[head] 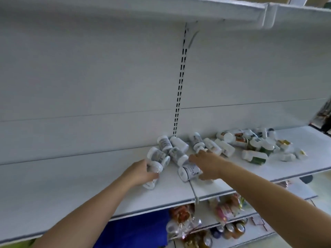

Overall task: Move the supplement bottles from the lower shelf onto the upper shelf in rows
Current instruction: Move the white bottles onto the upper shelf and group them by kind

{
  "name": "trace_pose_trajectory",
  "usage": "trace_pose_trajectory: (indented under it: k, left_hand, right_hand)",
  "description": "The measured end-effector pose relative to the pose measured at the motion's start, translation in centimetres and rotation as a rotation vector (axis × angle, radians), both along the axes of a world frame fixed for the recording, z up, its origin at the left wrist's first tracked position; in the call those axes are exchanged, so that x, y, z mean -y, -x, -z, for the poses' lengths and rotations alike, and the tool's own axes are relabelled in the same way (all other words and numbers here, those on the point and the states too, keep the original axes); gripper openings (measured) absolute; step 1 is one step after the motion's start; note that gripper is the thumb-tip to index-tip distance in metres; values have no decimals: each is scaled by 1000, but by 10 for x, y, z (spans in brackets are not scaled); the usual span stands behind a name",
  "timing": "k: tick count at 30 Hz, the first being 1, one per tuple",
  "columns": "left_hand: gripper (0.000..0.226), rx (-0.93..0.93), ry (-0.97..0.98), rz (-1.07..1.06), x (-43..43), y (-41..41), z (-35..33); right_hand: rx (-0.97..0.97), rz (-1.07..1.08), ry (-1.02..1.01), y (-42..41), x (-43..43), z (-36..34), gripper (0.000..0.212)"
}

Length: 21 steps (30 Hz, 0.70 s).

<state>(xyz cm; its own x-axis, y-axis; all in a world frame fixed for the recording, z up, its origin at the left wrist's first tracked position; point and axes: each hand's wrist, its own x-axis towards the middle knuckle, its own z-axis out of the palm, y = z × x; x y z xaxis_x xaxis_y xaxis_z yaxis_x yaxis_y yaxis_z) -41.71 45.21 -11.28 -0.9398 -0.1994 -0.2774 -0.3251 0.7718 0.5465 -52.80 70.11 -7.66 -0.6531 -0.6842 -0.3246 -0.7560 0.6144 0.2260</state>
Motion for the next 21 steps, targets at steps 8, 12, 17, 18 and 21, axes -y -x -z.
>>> trace_pose_trajectory:
  k: [8,12,17,18,21]
  left_hand:
    - [34,-15,-329,-258,-3,-8,-21]
    - [44,-87,-701,-294,-5,-35,-74]
    - [70,-241,-802,-267,-25,-79,-146]
    - [67,-282,-781,-246,-30,-89,-160]
    - [36,-460,-660,-233,-40,-117,-199]
  right_hand:
    - [143,-46,211,13,7,-3,61]
    - [477,197,695,-7,5,-50,52]
    - [1316,534,1516,-62,10,-121,54]
    - [1395,540,1588,-72,11,-133,56]
    - [1550,510,1708,-102,12,-170,68]
